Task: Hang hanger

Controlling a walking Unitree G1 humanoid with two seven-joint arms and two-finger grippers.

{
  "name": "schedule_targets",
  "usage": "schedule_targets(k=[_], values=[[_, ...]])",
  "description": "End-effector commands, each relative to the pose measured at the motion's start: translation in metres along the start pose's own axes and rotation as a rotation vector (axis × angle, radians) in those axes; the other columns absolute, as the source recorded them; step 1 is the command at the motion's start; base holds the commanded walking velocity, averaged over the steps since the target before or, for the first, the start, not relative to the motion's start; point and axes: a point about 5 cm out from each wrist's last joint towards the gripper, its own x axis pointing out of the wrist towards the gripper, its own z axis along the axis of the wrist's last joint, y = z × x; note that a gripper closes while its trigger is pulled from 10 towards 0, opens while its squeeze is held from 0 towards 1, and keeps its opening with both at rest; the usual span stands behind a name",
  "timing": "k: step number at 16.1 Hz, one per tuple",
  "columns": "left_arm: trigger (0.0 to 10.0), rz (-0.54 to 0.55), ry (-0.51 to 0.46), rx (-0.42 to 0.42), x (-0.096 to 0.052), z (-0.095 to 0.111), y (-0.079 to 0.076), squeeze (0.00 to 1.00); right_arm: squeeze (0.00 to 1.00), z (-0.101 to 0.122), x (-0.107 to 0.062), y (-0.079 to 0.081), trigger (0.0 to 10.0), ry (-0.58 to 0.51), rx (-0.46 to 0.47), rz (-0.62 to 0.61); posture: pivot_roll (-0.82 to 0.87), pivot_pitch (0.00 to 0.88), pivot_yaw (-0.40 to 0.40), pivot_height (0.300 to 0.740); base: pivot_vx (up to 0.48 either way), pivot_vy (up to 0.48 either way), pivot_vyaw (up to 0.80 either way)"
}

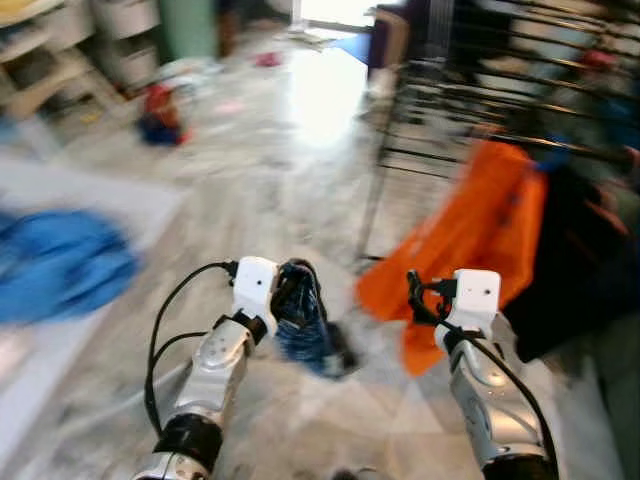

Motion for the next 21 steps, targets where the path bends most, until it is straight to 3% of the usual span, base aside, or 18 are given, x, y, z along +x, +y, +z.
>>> schedule_targets(k=[1, 6, 9, 14, 19, 21], values=[[10.0, -0.022, -0.02, 0.022, 0.004, 0.005, -0.003, 0.0, 0.0, 0.002, 0.0, -0.003, 10.0, -0.006, 0.005, -0.022, -0.03, 0.105, -0.076, 0.74, 0.36, 0.27, -0.66], [10.0, -0.033, -0.015, 0.021, 0.003, 0.002, -0.007, 0.0, 0.0, 0.003, 0.0, -0.002, 10.0, -0.012, -0.001, -0.025, -0.03, 0.106, -0.08, 0.74, 0.359, 0.27, -0.08], [10.0, -0.045, -0.016, 0.011, 0.003, 0.001, -0.01, 0.0, 0.0, 0.006, 0.001, -0.002, 10.0, -0.022, -0.015, -0.024, -0.02, 0.109, -0.08, 0.74, 0.0, 0.0, 0.0], [10.0, -0.054, -0.009, 0.006, 0.002, 0.0, -0.011, 0.0, 0.0, 0.025, 0.012, -0.011, 10.0, -0.077, -0.118, -0.023, -0.02, 0.112, -0.08, 0.74, 0.0, 0.0, 0.0], [10.0, -0.065, -0.016, 0.004, 0.0, 0.0, -0.014, 0.0, 0.0, 0.027, 0.011, -0.017, 10.0, -0.093, -0.192, -0.033, -0.02, 0.117, -0.078, 0.74, 0.0, 0.0, 0.0], [10.0, -0.065, -0.009, 0.007, 0.0, -0.001, -0.013, 0.0, 0.0, 0.035, 0.016, -0.03, 10.0, -0.106, -0.244, -0.027, -0.02, 0.121, -0.073, 0.74, 0.0, 0.0, 0.0]])
